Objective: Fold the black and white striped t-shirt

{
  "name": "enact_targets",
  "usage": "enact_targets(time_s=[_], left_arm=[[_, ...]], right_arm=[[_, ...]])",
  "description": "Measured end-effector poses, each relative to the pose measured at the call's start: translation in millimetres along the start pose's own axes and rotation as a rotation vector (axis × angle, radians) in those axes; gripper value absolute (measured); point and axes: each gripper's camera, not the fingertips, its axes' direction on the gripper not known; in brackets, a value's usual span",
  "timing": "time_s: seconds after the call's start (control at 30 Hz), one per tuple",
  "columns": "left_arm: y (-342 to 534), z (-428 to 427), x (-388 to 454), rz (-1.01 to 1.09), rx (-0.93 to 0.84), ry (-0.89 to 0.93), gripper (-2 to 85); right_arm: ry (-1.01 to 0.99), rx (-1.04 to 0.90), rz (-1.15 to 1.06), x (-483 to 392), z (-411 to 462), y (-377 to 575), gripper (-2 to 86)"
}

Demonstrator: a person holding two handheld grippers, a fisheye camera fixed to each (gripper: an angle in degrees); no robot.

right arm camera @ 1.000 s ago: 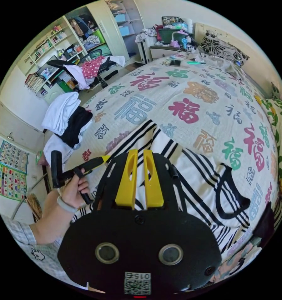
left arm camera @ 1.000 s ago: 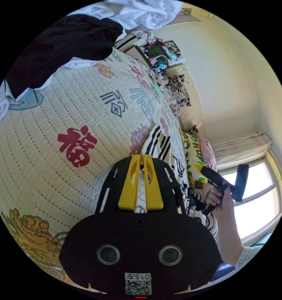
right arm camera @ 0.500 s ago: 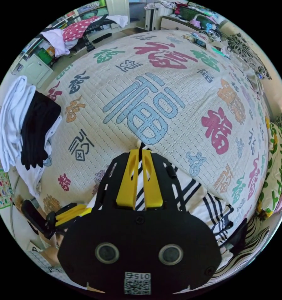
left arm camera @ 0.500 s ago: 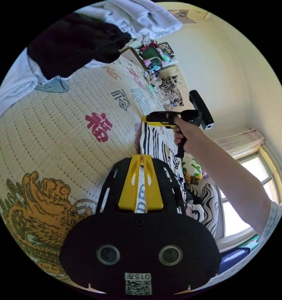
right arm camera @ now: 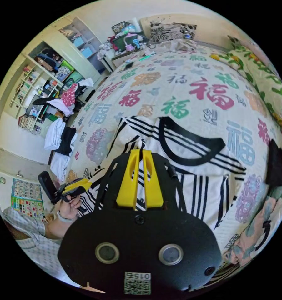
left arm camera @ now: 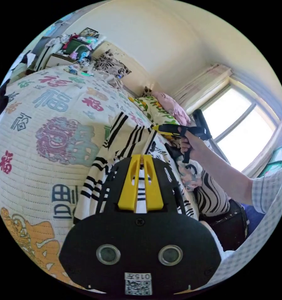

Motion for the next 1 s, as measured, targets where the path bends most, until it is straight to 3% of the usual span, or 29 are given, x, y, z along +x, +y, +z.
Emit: enact_targets(time_s=[0.13,0.23,0.37,0.47,0.6,0.73,0.9,1.0], left_arm=[[35.6,69.3,30.9,0.042,-0.248,-0.043,1.3],[47.2,71.7,45.2,0.064,-0.276,0.01,1.7],[32.2,52.1,57.6,0.114,-0.155,-0.058,2.4],[6.6,63.3,47.2,0.114,-0.144,-0.16,4.4],[-7.0,106.5,38.4,0.118,-0.271,-0.137,4.3],[15.7,145.6,53.8,0.24,-0.397,-0.275,3.7],[-8.8,137.7,56.9,0.279,-0.315,-0.221,7.7],[-53.4,154.2,50.9,0.32,-0.293,-0.205,9.8]], right_arm=[[0.013,-0.101,0.14,56.2,5.2,41.2,5.1],[0.079,-0.112,0.216,78.2,-6.7,57.5,5.1],[0.077,0.031,0.034,54.4,-39.9,42.6,5.5],[0.044,0.011,-0.087,25.1,-32.6,6.2,8.0],[-0.009,-0.136,-0.104,13.7,6.7,-43.5,7.0],[0.107,-0.255,-0.133,12.5,28.8,-63.4,5.1],[-0.099,-0.048,-0.126,38.4,-51.1,-48.6,6.1],[-0.006,0.004,-0.174,76.3,-113.2,-22.6,8.6]])
